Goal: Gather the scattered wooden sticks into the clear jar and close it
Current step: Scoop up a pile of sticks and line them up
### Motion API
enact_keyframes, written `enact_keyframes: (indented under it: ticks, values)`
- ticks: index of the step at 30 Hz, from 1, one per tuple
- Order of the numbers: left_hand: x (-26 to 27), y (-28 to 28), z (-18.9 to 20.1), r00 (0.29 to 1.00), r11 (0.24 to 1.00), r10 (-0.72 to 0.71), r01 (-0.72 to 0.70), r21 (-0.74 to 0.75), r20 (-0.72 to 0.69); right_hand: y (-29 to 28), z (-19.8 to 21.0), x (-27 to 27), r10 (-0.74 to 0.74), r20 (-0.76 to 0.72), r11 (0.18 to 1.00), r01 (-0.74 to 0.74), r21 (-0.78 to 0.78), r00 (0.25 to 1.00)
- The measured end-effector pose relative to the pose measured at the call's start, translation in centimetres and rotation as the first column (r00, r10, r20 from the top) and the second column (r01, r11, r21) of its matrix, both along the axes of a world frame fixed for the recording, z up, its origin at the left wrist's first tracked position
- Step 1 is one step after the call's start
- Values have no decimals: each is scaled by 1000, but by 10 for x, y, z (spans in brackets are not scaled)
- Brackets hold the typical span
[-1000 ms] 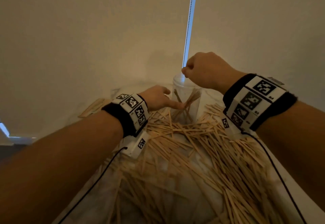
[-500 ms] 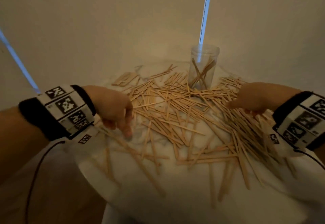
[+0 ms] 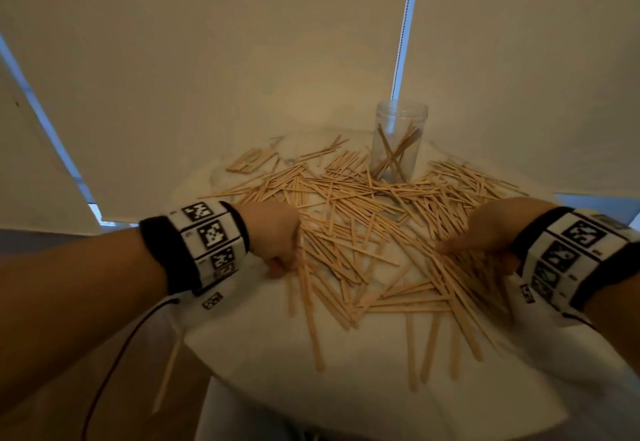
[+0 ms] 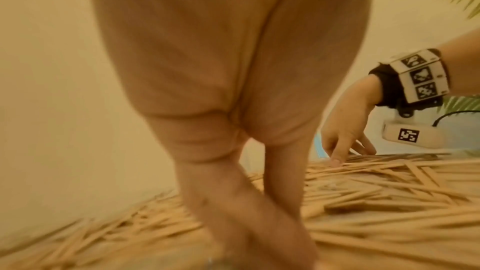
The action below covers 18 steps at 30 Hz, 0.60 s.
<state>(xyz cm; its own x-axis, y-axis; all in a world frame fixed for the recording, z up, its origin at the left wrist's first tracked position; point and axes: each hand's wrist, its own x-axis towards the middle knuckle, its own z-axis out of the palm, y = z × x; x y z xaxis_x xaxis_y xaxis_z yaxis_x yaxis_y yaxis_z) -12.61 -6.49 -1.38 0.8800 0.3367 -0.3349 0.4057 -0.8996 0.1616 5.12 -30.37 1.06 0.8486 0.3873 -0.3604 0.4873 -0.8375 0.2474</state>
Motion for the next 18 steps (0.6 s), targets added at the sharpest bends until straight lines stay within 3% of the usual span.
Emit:
enact_keyframes:
  ticks: [4, 6, 8, 9, 11, 13, 16, 18]
  values:
    - [21, -10, -7, 963, 954, 68, 14, -301, 259, 17, -3, -7, 22, -23, 988, -18, 152, 1000]
    - [19, -8, 1, 942, 935, 101, 20, -353, 321, 24, -6, -7, 6, -72, 975, 10, 221, 997]
    - [3, 1, 17, 942, 960, 90, 4, -280, 322, 28, -7, -7, -4, -107, 965, 32, 260, 994]
    - [-9, 8, 27, 962, 985, 58, -11, -172, 267, 29, -8, -5, -9, -113, 963, 39, 267, 994]
    - [-37, 22, 40, 999, 996, 32, -33, 79, 14, 31, -9, -3, -20, -130, 958, 56, 280, 991]
    - [-64, 33, 44, 957, 979, 110, -58, 194, -269, 32, -9, 1, -21, -138, 963, 57, 264, 990]
    - [-88, 38, 32, 877, 989, 150, -127, 80, -456, 33, -9, 3, -18, -136, 963, 54, 262, 991]
    - [-87, 42, 20, 923, 983, 94, -146, -113, -374, 35, -9, 3, -22, -132, 961, 57, 270, 991]
